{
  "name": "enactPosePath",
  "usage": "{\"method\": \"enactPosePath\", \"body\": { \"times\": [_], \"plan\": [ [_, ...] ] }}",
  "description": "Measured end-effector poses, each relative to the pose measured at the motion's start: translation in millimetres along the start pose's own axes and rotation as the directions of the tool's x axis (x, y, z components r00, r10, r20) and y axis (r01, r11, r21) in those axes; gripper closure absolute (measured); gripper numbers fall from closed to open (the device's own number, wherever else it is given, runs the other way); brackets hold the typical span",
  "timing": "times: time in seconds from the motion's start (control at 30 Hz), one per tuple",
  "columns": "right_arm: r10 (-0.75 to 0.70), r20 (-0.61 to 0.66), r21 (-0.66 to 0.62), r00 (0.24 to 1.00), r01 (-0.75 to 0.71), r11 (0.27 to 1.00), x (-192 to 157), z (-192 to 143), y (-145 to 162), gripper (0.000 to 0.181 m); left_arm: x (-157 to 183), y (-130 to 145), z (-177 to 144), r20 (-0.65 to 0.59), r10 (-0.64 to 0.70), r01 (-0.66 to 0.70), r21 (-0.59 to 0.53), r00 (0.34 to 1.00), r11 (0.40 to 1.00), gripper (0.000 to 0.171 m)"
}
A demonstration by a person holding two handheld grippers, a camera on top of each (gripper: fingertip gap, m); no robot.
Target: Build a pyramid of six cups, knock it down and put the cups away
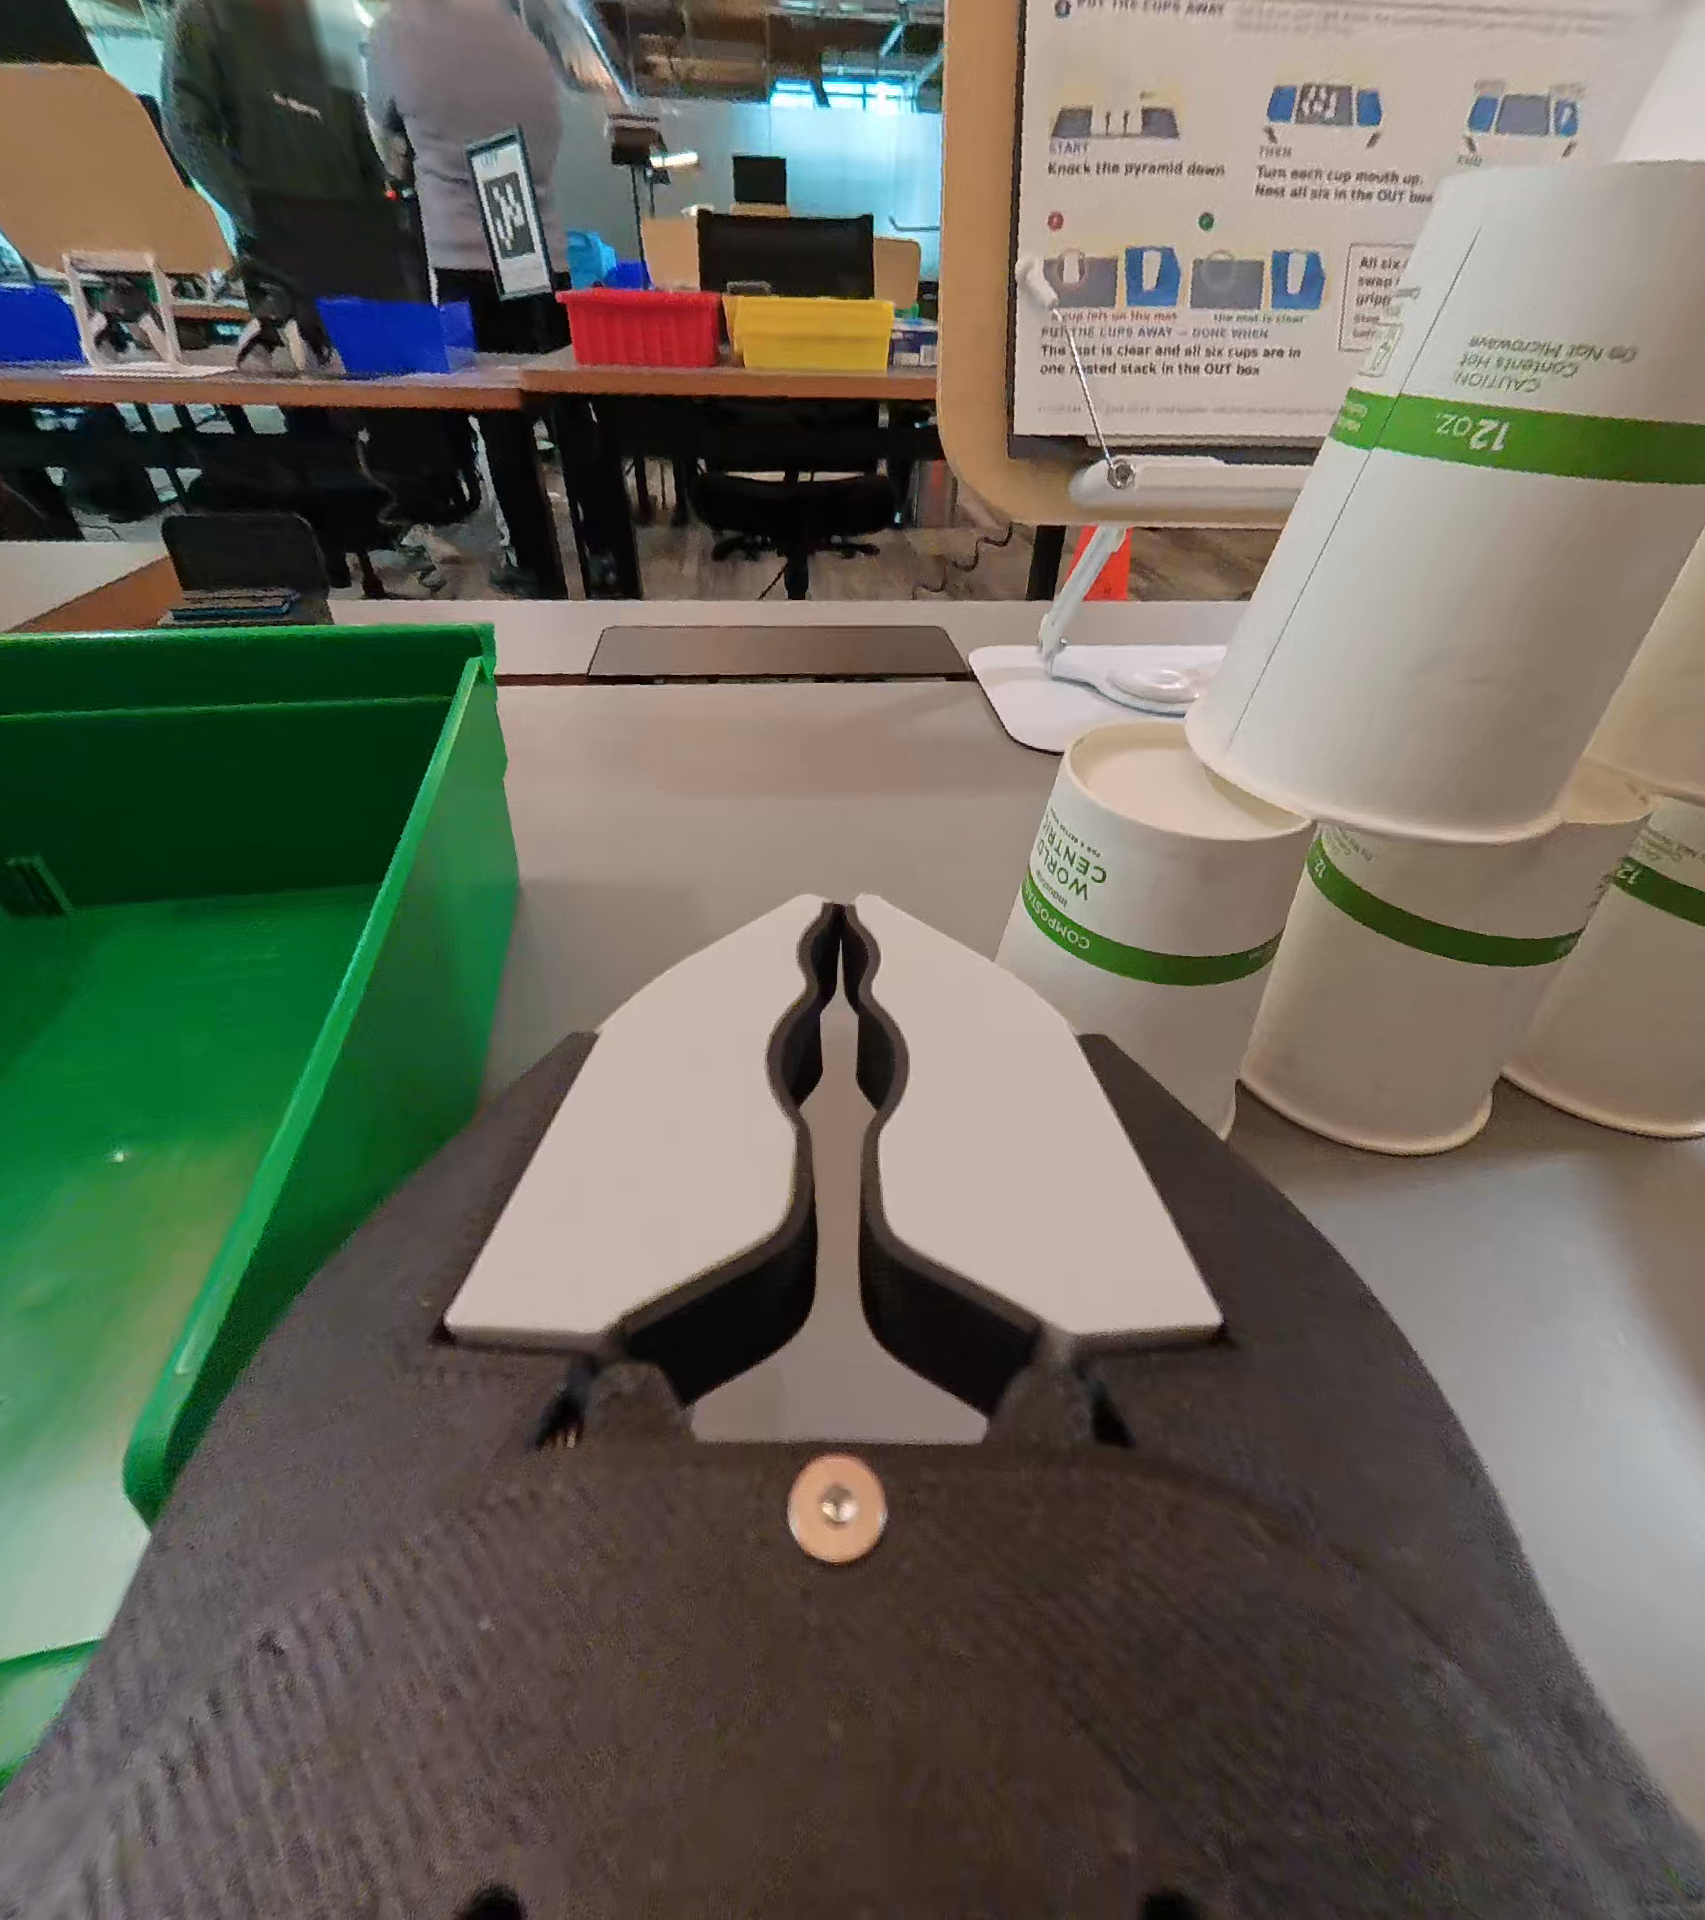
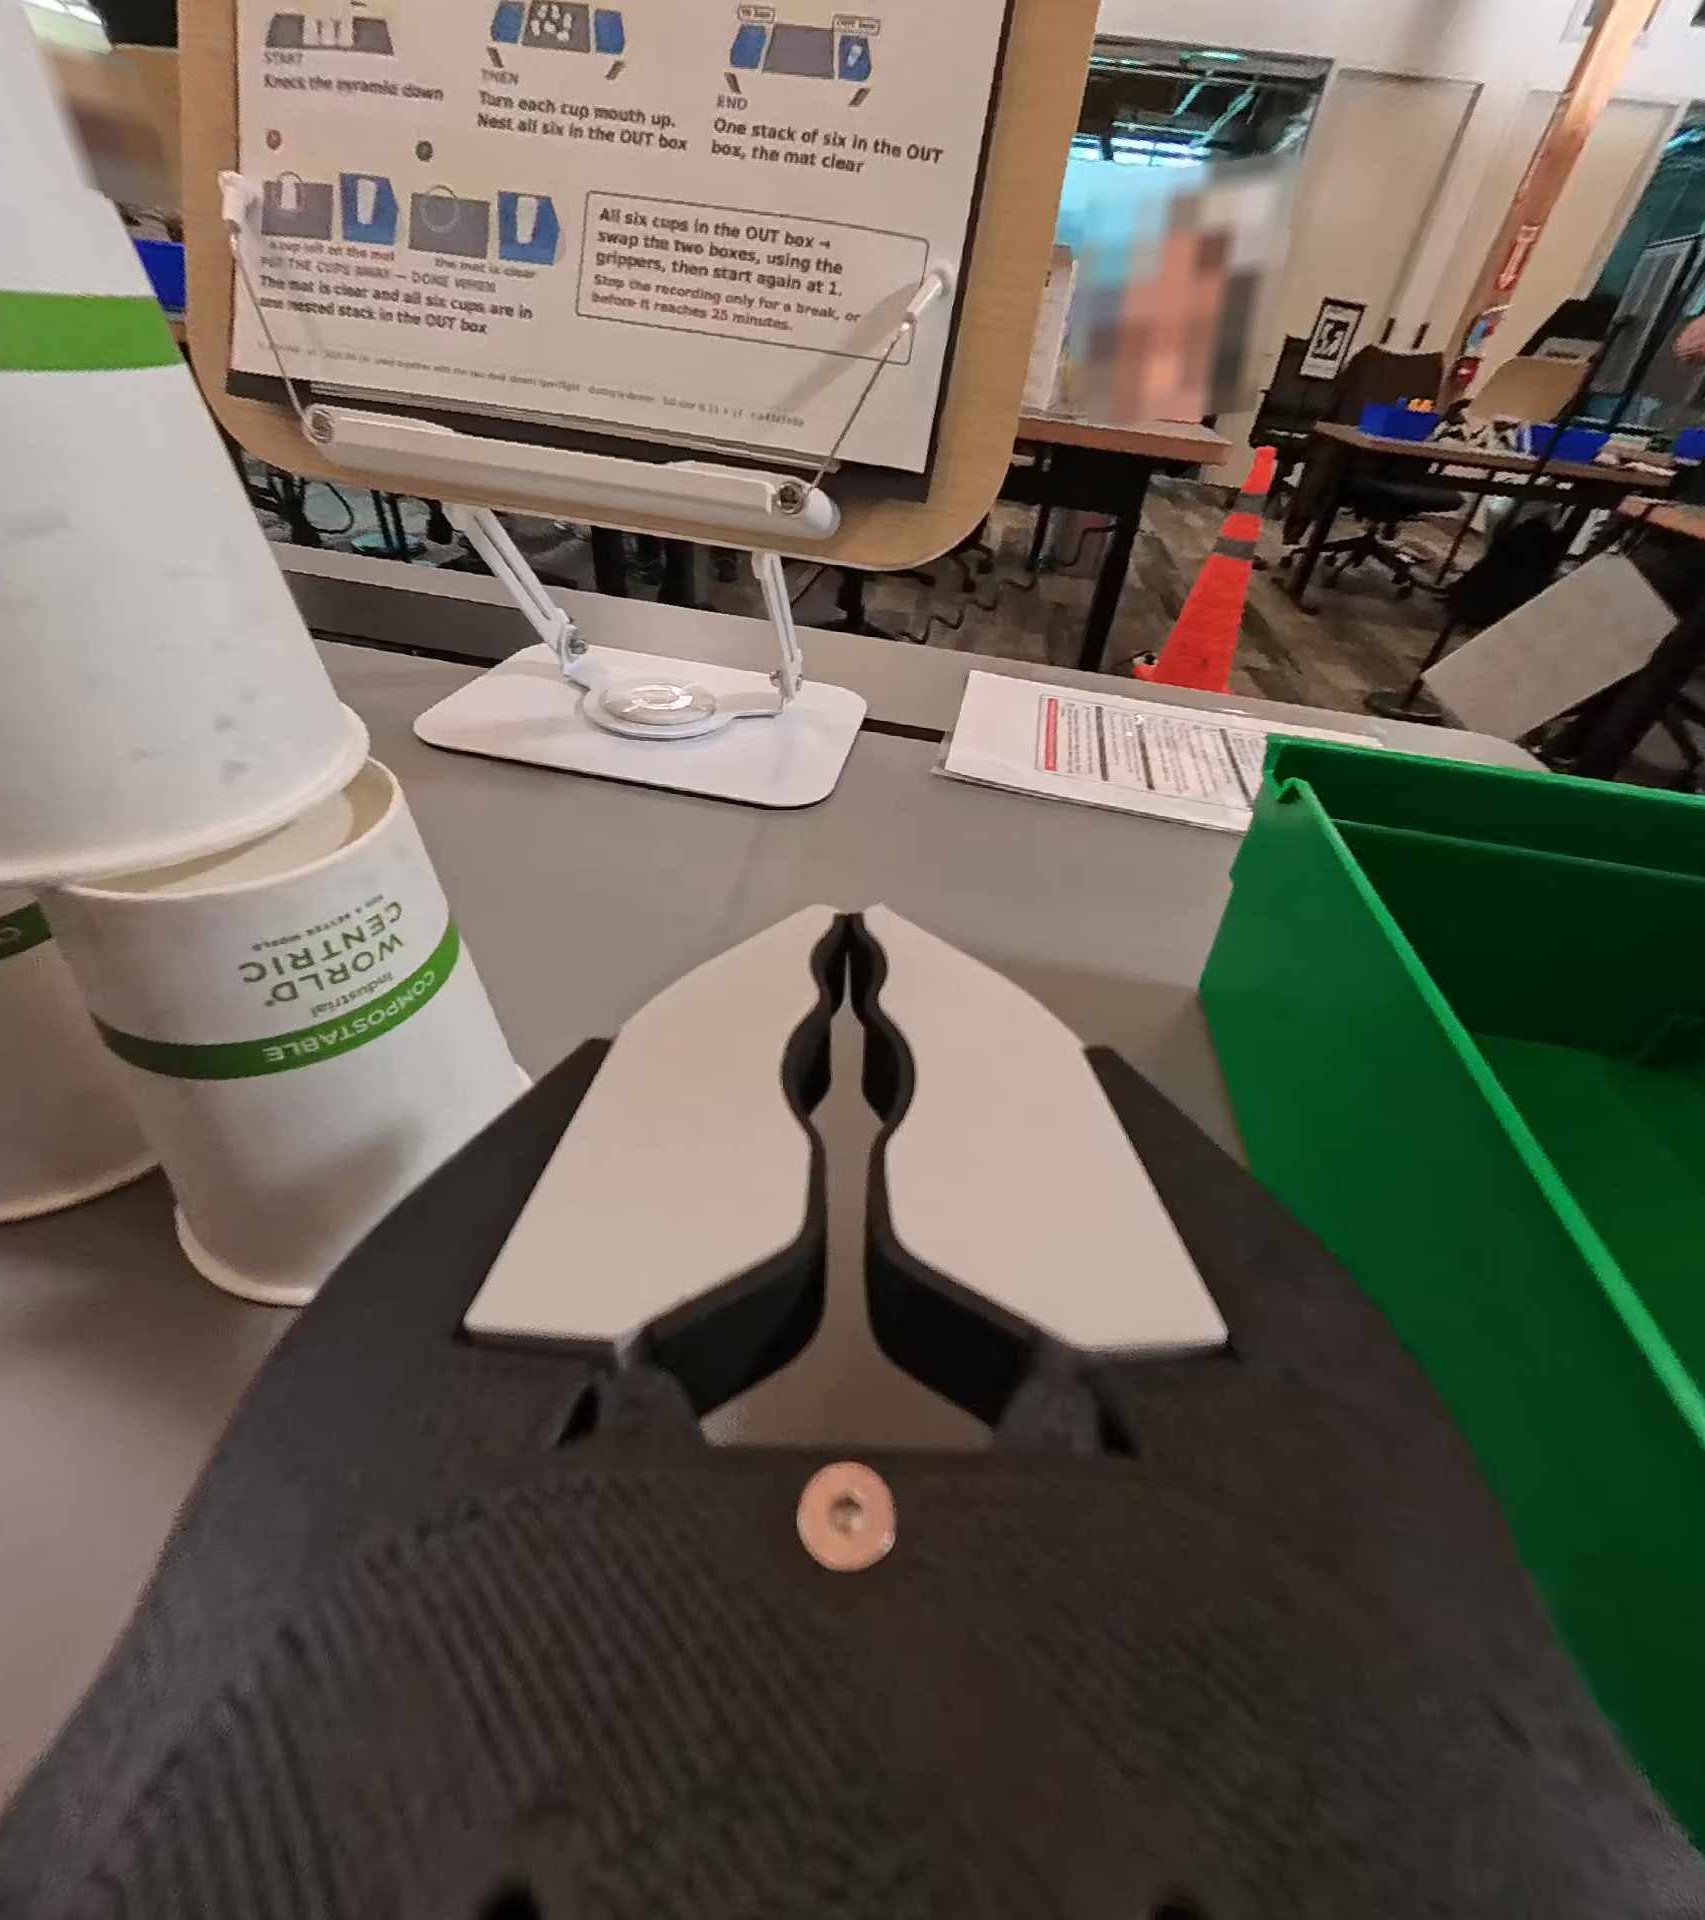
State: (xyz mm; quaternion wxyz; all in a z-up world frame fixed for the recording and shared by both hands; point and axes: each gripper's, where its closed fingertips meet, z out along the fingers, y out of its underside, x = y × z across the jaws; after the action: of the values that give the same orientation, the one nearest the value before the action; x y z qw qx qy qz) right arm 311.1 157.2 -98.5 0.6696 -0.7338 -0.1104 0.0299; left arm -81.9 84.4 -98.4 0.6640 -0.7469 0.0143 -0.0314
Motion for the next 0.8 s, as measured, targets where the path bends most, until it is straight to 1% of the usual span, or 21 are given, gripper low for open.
{"method": "enactPosePath", "body": {
  "times": [0.03, 0.13, 0.17, 0.27, 0.33, 0.37, 0.4, 0.43, 0.5, 0.53, 0.67, 0.73, 0.8],
  "plan": [
    [0.005, 0.011, 0.004, 1.0, -0.005, 1.0, -2.0, -0.4, -1.1, 0.181, -2.5, 1.1, 0.5, 0.02, 0.019, -0.019, -0.011, 1.0, 1.0, 0.171],
    [0.006, 0.024, 0.013, 1.0, -0.007, 1.0, -6.8, -1.4, -4.8, 0.181, -31.8, 7.4, -2.1, 0.205, 0.105, -0.095, -0.062, 0.973, 0.994, 0.17],
    [0.006, 0.026, 0.012, 1.0, -0.006, 1.0, -8.2, -1.2, -4.7, 0.181, -37.1, 9.0, -2.9, 0.225, 0.104, -0.09, -0.07, 0.969, 0.993, 0.169],
    [-0.004, 0.048, -0.011, 0.999, 0.004, 1.0, -13.8, 1.5, -0.4, 0.181, -45.2, 9.6, -3.4, 0.235, 0.048, -0.032, -0.069, 0.971, 0.997, 0.169],
    [-0.023, 0.074, -0.032, 0.997, 0.026, 0.999, -18.7, 3.6, 3.0, 0.181, -62.1, 12.4, -5.9, 0.306, 0.08, -0.054, -0.093, 0.949, 0.994, 0.167],
    [-0.027, 0.073, -0.044, 0.997, 0.03, 0.999, -19.2, 4.5, 4.7, 0.181, -67.7, 15.0, -6.3, 0.315, 0.09, -0.058, -0.107, 0.945, 0.993, 0.166],
    [-0.022, 0.067, -0.054, 0.997, 0.025, 0.998, -18.7, 5.0, 5.8, 0.181, -68.9, 16.8, -5.8, 0.302, 0.071, -0.039, -0.111, 0.951, 0.993, 0.166],
    [-0.008, 0.06, -0.059, 0.998, 0.011, 0.998, -17.5, 5.0, 6.1, 0.181, -64.3, 16.2, -4.2, 0.261, 0.028, -0.002, -0.099, 0.965, 0.995, 0.166],
    [0.035, 0.052, -0.072, 0.998, -0.031, 0.997, -15.7, 5.2, 7.1, 0.181, -54.5, 10.8, -2.3, 0.201, -0.057, 0.07, -0.058, 0.978, 0.996, 0.167],
    [0.057, 0.052, -0.085, 0.997, -0.052, 0.995, -15.1, 5.5, 8.7, 0.181, -51.2, 9.5, -1.7, 0.184, -0.069, 0.079, -0.048, 0.98, 0.996, 0.167],
    [0.12, 0.041, -0.112, 0.992, -0.115, 0.987, -9.7, 6.9, 13.6, 0.181, -35.0, 11.5, 3.3, 0.113, -0.04, 0.046, -0.056, 0.993, 0.997, 0.166],
    [0.122, 0.034, -0.111, 0.992, -0.118, 0.987, -6.9, 7.1, 13.9, 0.181, -32.7, 7.9, 3.1, 0.106, 0.004, 0.0, -0.037, 0.994, 0.999, 0.166],
    [0.12, 0.045, -0.113, 0.992, -0.114, 0.987, -7.4, 7.2, 14.2, 0.181, -33.6, 5.1, 1.8, 0.108, 0.02, -0.018, -0.02, 0.994, 1.0, 0.167]
  ]
}}
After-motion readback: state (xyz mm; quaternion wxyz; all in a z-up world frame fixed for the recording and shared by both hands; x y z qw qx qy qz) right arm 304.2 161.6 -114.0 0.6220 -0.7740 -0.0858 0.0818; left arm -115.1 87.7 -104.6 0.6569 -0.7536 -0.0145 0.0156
